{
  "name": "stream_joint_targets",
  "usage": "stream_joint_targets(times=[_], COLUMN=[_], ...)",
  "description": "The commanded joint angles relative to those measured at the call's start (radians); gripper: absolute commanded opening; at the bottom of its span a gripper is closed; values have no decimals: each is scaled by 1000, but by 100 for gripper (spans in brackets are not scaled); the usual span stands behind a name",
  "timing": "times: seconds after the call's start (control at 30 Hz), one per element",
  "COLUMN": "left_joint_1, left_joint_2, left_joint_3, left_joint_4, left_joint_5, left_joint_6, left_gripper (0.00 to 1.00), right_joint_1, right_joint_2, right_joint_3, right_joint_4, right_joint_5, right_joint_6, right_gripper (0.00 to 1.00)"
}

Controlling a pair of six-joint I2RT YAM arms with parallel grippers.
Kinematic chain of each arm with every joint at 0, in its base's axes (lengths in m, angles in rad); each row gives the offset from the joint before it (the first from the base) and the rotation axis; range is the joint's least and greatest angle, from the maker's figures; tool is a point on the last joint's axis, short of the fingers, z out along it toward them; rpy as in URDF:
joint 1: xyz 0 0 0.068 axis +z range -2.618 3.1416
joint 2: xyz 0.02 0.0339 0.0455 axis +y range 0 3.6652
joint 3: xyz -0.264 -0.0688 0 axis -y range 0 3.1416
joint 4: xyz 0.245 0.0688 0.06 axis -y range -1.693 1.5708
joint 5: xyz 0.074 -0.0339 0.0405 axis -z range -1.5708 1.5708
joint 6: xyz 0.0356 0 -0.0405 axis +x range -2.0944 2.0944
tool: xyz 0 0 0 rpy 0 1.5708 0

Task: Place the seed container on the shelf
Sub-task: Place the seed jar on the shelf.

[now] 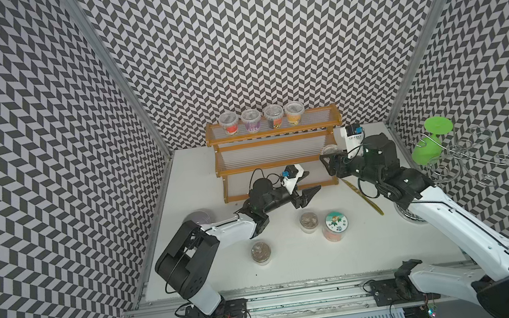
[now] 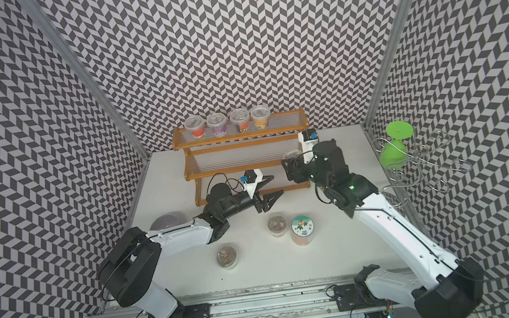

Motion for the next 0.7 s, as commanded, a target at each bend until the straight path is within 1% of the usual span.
stream_joint_targets(times=[0.0, 0.3, 0.67], left_joint_1=[14, 41, 55], left_joint_2=[-12, 15, 15], left_joint_3=[32, 103, 114], left_joint_4=[24, -7, -38], left_joint_5=[-10, -50, -21], left_joint_6=[-20, -51, -45], left_gripper=[72, 72, 73], right_joint_1=[-4, -11, -48], right_joint_2=[43, 234, 419], right_joint_3=[79, 297, 541], right_joint_4=[33, 50, 15], right_joint_5=[27, 41, 84], right_joint_6=[11, 7, -25], right_gripper=[73, 73, 74])
